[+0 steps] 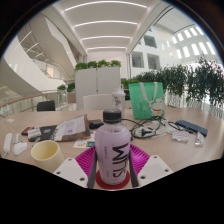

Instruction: Pour water

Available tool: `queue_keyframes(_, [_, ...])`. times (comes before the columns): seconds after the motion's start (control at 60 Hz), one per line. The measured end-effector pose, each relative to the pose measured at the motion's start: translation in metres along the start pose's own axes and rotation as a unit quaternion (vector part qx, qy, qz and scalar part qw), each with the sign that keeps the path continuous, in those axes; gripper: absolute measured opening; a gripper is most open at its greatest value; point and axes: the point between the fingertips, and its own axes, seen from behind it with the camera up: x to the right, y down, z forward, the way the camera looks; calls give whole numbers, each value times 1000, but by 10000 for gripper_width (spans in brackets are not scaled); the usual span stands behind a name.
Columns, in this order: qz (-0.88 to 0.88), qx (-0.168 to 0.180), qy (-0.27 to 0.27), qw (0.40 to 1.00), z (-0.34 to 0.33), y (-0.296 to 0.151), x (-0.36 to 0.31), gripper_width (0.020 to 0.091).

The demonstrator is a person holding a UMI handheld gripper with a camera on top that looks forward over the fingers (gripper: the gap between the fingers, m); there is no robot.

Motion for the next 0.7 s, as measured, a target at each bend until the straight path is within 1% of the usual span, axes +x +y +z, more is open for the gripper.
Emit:
queue_keyframes(0.067, [-3, 3, 2, 1000, -2, -3, -2, 498])
queue_keyframes(0.083, [-3, 3, 2, 1000, 7, -4, -4, 497])
queue_keyframes(0.133, [-4, 3, 3, 1000, 3, -1, -5, 523])
queue_keyframes(0.183, [-5, -6, 3, 1000, -2, 1, -5, 553])
queue_keyframes(0.217, [-4, -25, 2, 1000, -13, 2, -11, 578])
queue_keyframes(0.233, [-3, -38, 4, 999, -15, 6, -10, 612])
queue_keyframes(0.267, [-2, -63, 5, 998, -19, 16, -9, 714])
queue_keyframes(0.283, [-3, -67, 4, 998, 3, 22, -2, 770])
queue_keyframes(0.3, [-3, -71, 2, 998, -19, 17, -11, 820])
queue_keyframes(0.317, [-3, -72, 2, 997, -22, 17, -10, 851])
queue_keyframes(0.4, [-1, -86, 8, 996, -45, 19, -8, 831])
queue_keyframes(0.417, [-1, -88, 10, 996, -37, 21, -7, 835])
queue_keyframes(0.433, [0, -90, 12, 996, -51, 19, -13, 836])
queue_keyframes(0.617, [7, -100, 24, 995, -126, 5, -33, 837])
queue_keyframes(0.7, [3, -101, 44, 994, -171, -4, -44, 837])
